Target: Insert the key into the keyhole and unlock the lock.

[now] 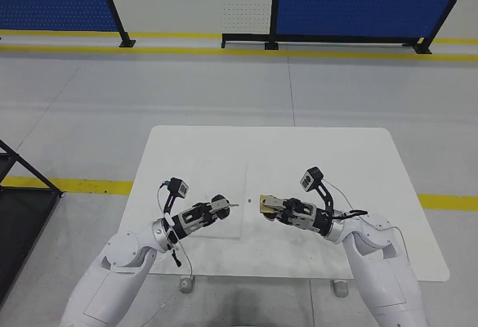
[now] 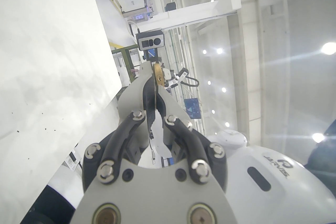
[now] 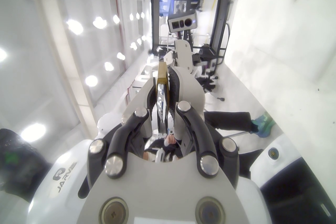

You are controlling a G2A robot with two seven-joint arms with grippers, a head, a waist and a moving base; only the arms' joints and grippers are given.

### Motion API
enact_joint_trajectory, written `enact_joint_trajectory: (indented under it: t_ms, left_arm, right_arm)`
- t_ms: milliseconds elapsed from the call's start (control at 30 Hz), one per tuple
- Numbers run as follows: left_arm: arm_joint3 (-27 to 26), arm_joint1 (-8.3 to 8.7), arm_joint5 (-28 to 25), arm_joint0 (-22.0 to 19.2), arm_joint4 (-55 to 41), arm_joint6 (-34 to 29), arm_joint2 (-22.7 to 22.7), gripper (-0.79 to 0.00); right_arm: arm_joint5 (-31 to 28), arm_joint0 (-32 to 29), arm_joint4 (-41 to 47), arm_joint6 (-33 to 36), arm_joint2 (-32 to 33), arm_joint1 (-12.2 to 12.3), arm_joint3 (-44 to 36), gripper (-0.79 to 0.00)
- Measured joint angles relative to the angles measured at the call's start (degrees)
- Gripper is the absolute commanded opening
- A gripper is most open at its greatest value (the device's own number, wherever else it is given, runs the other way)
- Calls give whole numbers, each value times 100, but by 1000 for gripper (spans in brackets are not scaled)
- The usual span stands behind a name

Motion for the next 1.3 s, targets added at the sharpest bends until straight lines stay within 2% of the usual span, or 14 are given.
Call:
enact_joint_trajectory:
  t_ms: [300, 467, 633, 833, 1300]
  left_arm:
    - [-633, -7, 814, 253, 387, 808, 48, -785]
    - [-909, 10, 1043, 342, 538, 889, -18, -785]
    - [-998, 31, 1154, 372, 627, 825, -112, -785]
    - [-950, 39, 1089, 374, 656, 761, -148, -785]
    - [-663, -12, 382, 310, 810, 889, 195, -785]
  right_arm:
    - [0, 0, 0, 0, 0, 0, 0, -785]
    - [-3, -2, -6, -7, -2, 0, -5, -785]
    - [-128, -44, -368, -199, -85, 43, -160, -785]
    - [-324, -43, -750, -270, -137, 108, -251, -785]
    - [-504, -88, -1042, -587, -208, 205, -376, -785]
